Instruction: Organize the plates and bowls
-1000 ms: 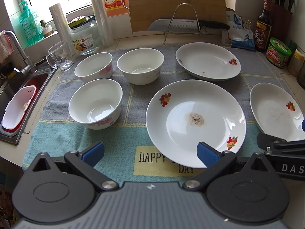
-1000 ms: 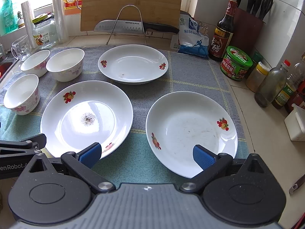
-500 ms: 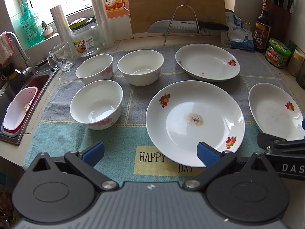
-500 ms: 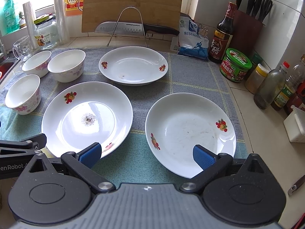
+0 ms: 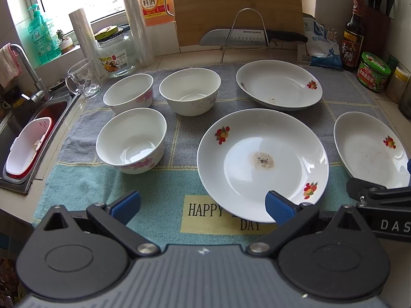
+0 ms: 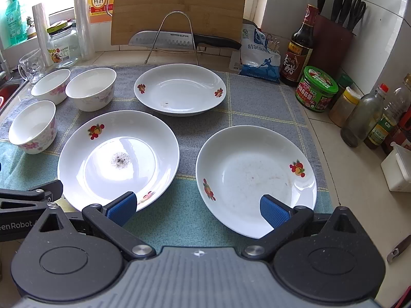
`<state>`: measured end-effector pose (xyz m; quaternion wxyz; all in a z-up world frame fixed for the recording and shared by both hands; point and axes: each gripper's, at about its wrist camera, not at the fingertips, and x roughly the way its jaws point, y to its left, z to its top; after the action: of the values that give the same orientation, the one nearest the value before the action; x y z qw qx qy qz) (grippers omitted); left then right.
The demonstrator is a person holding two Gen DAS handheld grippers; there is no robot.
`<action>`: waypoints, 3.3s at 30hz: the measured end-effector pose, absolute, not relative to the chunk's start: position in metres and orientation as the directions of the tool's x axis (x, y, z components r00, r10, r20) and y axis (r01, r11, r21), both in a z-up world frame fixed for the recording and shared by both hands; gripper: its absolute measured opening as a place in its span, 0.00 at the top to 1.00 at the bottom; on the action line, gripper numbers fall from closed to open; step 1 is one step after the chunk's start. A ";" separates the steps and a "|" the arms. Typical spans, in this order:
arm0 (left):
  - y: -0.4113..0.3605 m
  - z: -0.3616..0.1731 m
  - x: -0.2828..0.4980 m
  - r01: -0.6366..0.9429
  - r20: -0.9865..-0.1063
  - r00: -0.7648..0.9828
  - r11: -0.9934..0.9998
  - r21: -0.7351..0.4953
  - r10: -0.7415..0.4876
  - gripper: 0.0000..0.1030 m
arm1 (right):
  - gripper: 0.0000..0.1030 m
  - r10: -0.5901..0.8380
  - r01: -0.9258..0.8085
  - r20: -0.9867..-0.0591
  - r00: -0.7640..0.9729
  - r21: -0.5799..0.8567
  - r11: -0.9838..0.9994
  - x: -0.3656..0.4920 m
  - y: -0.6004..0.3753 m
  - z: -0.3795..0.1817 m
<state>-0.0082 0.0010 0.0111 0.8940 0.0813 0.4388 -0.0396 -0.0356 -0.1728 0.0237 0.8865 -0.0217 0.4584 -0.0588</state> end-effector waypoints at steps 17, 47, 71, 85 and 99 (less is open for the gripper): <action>0.000 0.011 -0.010 0.144 -0.789 0.614 0.983 0.114 0.002 0.01 | 0.00 -0.123 0.084 -0.809 0.576 -0.090 0.992 -0.036 -0.174 0.025; 0.014 0.011 0.004 0.237 -0.757 0.648 0.966 0.100 -0.081 0.01 | 0.00 -0.138 0.117 -0.800 0.585 -0.085 0.990 -0.035 -0.162 0.024; 0.022 0.005 0.050 0.439 -0.699 0.651 0.898 0.029 -0.295 0.01 | 0.00 -0.268 0.278 -0.752 0.602 -0.118 0.953 -0.061 -0.198 0.008; -0.027 0.000 0.056 0.513 -0.723 0.570 0.856 -0.059 -0.391 0.01 | 0.00 -0.197 0.217 -0.811 0.551 -0.089 0.972 -0.058 -0.250 -0.053; -0.084 -0.003 0.079 0.551 -0.755 0.501 0.829 -0.100 -0.424 0.01 | 0.00 -0.045 0.045 -0.779 0.626 -0.021 0.999 -0.051 -0.278 -0.073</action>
<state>0.0788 -0.0844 -0.0031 0.8628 0.0768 0.4123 -0.2824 -0.0512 -0.2778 -0.0729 0.9016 0.0005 0.4318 -0.0250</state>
